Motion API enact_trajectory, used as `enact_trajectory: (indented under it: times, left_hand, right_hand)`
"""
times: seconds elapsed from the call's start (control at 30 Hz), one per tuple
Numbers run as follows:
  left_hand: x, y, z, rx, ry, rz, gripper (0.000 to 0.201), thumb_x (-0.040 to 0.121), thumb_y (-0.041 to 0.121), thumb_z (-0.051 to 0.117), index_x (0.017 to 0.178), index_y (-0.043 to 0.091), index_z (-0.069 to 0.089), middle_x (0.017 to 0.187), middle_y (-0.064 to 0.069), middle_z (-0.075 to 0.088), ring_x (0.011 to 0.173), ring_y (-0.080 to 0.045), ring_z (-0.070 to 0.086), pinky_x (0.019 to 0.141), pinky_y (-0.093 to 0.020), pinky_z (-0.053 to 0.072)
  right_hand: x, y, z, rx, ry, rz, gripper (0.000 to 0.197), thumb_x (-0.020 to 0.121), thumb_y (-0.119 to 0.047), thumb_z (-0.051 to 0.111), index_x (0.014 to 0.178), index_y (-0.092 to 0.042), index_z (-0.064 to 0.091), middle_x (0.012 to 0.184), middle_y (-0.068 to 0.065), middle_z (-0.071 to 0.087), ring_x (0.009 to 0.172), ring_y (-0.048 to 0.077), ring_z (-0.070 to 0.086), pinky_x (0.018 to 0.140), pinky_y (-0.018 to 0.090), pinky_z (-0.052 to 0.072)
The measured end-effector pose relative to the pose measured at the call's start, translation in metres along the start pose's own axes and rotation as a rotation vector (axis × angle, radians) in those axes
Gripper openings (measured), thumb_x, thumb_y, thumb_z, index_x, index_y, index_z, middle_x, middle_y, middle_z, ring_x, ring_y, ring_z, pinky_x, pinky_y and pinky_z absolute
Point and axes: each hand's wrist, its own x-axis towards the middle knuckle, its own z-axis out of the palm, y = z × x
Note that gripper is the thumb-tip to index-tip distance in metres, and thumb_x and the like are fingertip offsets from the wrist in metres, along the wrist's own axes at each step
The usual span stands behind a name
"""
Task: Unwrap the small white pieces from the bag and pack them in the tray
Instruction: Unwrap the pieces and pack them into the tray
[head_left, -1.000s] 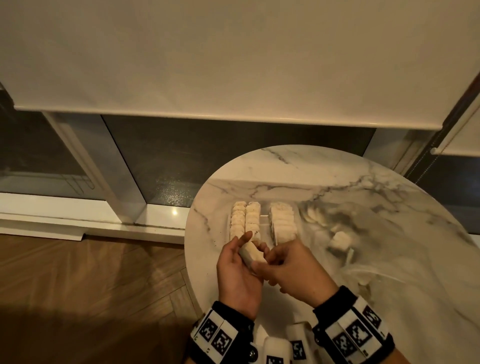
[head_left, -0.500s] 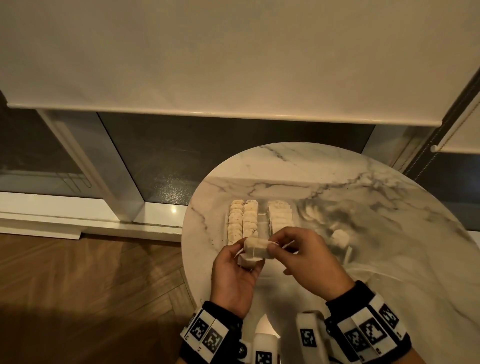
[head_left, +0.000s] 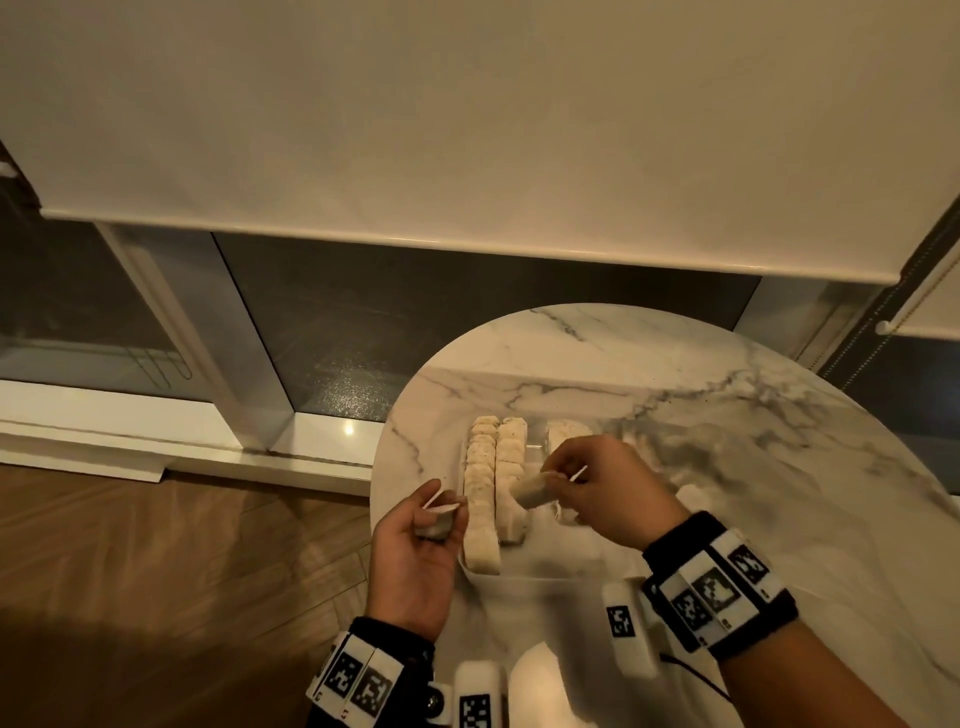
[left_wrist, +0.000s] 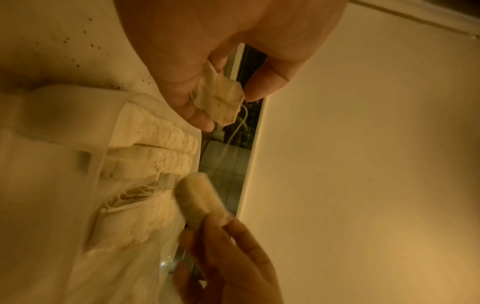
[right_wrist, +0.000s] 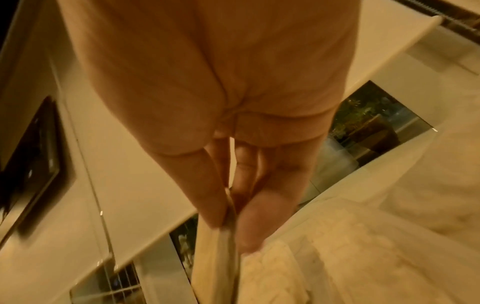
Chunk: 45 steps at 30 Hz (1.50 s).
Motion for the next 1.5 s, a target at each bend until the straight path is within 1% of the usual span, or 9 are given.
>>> enact_trajectory:
  times: [0.17,0.33,0.5,0.67,0.9,1.13,1.23,1.37,1.5]
  left_hand:
    - [0.008,0.009,-0.011,-0.024,0.033,-0.008,0.045,0.065,-0.008,0.038,0.104,-0.002,0.059,0.102,-0.019,0.056,0.096,-0.033,0.057,0.094,-0.036,0.051]
    - [0.020,0.017,-0.027,-0.065,0.140,0.019,0.025,0.090,-0.010,0.040,0.103,0.002,0.059,0.115,-0.018,0.053,0.098,-0.029,0.058,0.088,-0.032,0.054]
    - [0.021,0.040,-0.038,-0.135,0.157,0.029,0.009,0.094,0.000,0.050,0.095,0.005,0.057,0.104,-0.016,0.059,0.089,-0.024,0.060,0.073,-0.026,0.057]
    - [0.020,0.040,-0.039,-0.111,0.159,0.024,0.010,0.095,-0.001,0.048,0.092,0.005,0.056,0.101,-0.016,0.058,0.086,-0.024,0.060,0.070,-0.024,0.057]
    - [0.023,0.026,-0.036,-0.055,0.112,0.007,0.008,0.093,-0.002,0.053,0.093,0.002,0.059,0.113,-0.018,0.061,0.092,-0.026,0.062,0.073,-0.025,0.059]
    - [0.018,0.012,-0.027,0.108,0.059,0.027,0.011,0.091,0.004,0.062,0.102,0.002,0.064,0.103,-0.018,0.065,0.085,-0.025,0.066,0.066,-0.029,0.061]
    - [0.007,0.004,-0.015,0.295,0.012,0.051,0.012,0.091,0.005,0.064,0.102,0.008,0.067,0.086,-0.013,0.070,0.079,-0.022,0.067,0.066,-0.031,0.058]
    - [-0.007,-0.008,-0.003,0.453,-0.095,0.091,0.031,0.085,0.010,0.074,0.115,0.017,0.068,0.095,-0.013,0.076,0.081,-0.021,0.071,0.063,-0.030,0.056]
    - [-0.013,-0.017,0.003,0.500,-0.135,0.093,0.033,0.086,0.007,0.072,0.117,0.017,0.066,0.100,-0.017,0.076,0.083,-0.022,0.073,0.064,-0.031,0.057]
  right_hand:
    - [0.026,-0.009,0.016,-0.430,-0.349,0.085,0.013,0.080,-0.018,0.079,0.091,-0.023,0.073,0.080,-0.008,0.066,0.078,0.011,0.065,0.070,0.026,0.054]
    - [0.046,-0.020,0.036,-0.593,-0.501,0.085,0.021,0.085,-0.016,0.077,0.105,-0.015,0.075,0.089,0.001,0.069,0.078,0.014,0.063,0.070,0.026,0.055]
    - [0.059,-0.023,0.047,-0.650,-0.497,0.082,0.022,0.084,-0.019,0.077,0.105,-0.013,0.075,0.094,0.006,0.072,0.072,0.018,0.062,0.074,0.032,0.058]
    - [0.069,-0.024,0.052,-0.632,-0.512,0.080,0.016,0.083,-0.014,0.077,0.099,-0.015,0.078,0.088,0.005,0.072,0.087,0.023,0.072,0.080,0.033,0.060]
    - [0.076,-0.022,0.052,-0.680,-0.448,0.013,0.029,0.082,-0.026,0.080,0.109,-0.015,0.074,0.108,0.007,0.072,0.091,0.021,0.066,0.079,0.028,0.053]
    - [0.070,-0.023,0.033,-0.295,-0.143,-0.014,0.017,0.089,-0.044,0.067,0.090,-0.027,0.072,0.089,-0.005,0.068,0.082,0.014,0.064,0.073,0.027,0.049]
    - [0.052,-0.031,0.024,-0.062,-0.211,-0.083,0.022,0.086,-0.049,0.071,0.095,-0.028,0.074,0.087,-0.009,0.069,0.073,0.006,0.063,0.061,0.021,0.047]
    - [0.034,-0.031,0.020,0.033,-0.308,-0.180,0.019,0.086,-0.033,0.077,0.098,-0.018,0.076,0.081,-0.010,0.069,0.063,-0.005,0.059,0.053,0.007,0.040]
    - [0.025,-0.023,0.014,0.145,-0.279,-0.179,0.012,0.088,-0.021,0.076,0.086,-0.010,0.075,0.064,-0.014,0.065,0.056,-0.003,0.057,0.054,0.014,0.048]
